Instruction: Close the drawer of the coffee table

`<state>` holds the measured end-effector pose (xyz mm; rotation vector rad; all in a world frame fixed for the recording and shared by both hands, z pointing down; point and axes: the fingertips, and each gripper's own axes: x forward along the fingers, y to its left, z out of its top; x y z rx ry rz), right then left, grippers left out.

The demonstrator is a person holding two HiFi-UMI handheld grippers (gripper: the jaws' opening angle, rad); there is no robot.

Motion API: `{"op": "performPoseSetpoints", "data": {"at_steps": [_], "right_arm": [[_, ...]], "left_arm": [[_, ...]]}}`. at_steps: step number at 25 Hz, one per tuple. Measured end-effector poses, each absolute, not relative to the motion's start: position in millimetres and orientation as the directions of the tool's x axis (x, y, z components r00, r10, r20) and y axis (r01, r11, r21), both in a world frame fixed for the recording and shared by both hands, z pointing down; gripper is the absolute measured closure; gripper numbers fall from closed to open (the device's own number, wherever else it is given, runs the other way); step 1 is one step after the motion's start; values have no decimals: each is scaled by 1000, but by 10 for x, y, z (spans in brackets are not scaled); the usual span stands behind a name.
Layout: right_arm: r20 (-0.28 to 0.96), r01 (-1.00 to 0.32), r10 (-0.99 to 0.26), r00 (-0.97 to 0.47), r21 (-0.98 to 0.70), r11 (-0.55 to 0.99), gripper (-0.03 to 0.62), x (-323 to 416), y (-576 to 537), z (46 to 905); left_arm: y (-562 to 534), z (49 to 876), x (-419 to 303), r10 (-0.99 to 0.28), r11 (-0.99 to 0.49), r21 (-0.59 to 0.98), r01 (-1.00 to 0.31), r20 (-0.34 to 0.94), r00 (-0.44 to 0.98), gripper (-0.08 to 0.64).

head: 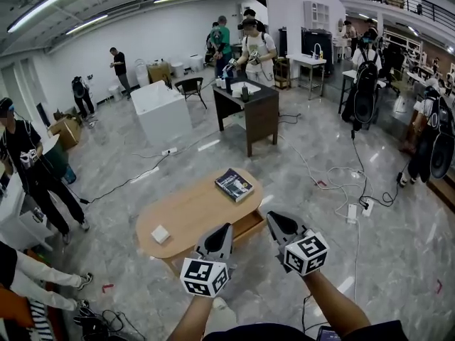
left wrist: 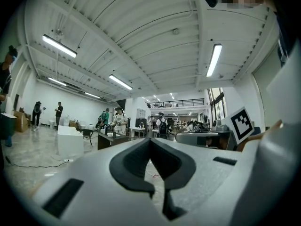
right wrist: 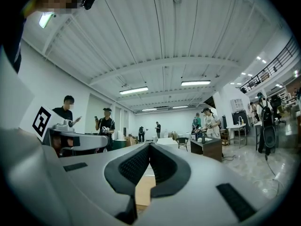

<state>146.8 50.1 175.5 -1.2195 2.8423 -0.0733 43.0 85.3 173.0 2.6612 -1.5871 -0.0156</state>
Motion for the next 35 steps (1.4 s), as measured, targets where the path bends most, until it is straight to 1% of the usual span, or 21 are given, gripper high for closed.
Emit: {"op": "performPoseSetpoints", "data": {"at_steps": [15, 35], "right_arm": [[-20, -719, -721, -693, -63, 692, 580, 1182, 266, 1803], [20, -753, -754, -657, -76, 654, 580, 844, -645, 1898]], "left_arm": [[586, 1732, 210, -880, -474, 47, -879, 10, 475, 557], [-371, 1846, -183, -859, -507, 74, -858, 40, 511, 558]]}}
